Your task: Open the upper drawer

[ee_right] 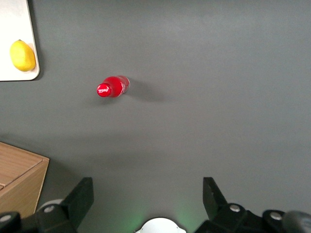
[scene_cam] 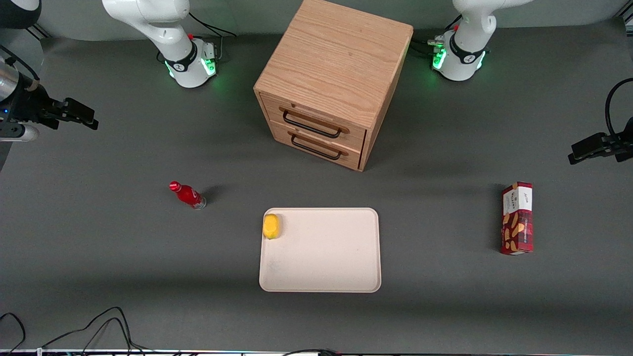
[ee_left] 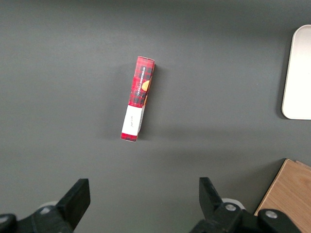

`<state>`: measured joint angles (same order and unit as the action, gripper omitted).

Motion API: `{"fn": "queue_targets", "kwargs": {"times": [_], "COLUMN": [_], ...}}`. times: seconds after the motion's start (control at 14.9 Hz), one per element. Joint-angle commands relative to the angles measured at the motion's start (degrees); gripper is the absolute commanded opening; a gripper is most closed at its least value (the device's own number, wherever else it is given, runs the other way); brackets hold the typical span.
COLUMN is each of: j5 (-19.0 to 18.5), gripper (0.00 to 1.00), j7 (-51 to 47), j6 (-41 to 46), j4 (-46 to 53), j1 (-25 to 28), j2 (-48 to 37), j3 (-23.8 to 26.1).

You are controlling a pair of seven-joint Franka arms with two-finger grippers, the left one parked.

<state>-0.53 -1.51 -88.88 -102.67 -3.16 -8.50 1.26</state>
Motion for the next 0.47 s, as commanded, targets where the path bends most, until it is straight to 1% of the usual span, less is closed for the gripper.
{"fn": "queue_targets", "kwargs": {"times": [0.0, 0.27, 0.4], "j5": [0.44, 2.55, 2.73], "gripper": [1.00, 1.00, 1.00], "j7": [-0.15, 0.37, 1.51], "j6": [-0.69, 0.72, 0.72], "j4": [-1.39, 2.20, 3.09], "j1": [-0.18, 0.96, 2.10], "j2": [-1.52, -0.82, -0.82], "j3": [0.32, 0.59, 2.16]}}
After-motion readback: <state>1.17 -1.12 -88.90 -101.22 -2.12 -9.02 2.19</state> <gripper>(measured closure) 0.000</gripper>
